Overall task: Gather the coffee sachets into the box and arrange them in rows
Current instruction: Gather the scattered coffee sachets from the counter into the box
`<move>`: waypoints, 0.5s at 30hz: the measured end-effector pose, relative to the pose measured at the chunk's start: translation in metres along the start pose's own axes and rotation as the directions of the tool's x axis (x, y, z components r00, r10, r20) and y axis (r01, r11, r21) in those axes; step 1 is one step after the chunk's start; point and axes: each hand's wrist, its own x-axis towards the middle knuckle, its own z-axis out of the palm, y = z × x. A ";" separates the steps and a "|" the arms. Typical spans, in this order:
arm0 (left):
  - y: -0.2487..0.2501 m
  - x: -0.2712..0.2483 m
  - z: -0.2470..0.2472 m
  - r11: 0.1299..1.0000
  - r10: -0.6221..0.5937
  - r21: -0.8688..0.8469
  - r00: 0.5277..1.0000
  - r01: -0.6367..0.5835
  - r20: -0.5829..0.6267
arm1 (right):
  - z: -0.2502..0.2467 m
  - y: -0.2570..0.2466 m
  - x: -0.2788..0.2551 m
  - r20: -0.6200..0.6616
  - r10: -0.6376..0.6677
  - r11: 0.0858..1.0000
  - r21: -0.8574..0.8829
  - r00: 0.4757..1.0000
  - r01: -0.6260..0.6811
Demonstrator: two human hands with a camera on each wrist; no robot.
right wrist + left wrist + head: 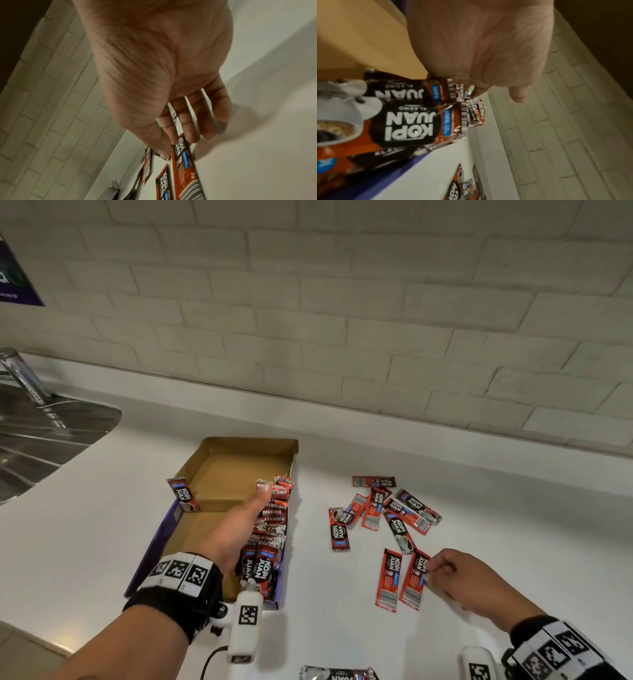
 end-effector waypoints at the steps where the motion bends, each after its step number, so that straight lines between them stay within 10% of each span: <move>1: -0.002 0.000 0.000 1.000 0.012 0.015 1.000 -0.012 0.004 | 0.000 0.000 0.000 0.001 -0.002 1.000 -0.004 1.000 0.002; 15: -0.006 0.007 -0.022 0.976 0.004 -0.215 0.993 -0.029 -0.114 | -0.001 -0.002 -0.003 0.001 -0.020 1.000 -0.002 1.000 0.020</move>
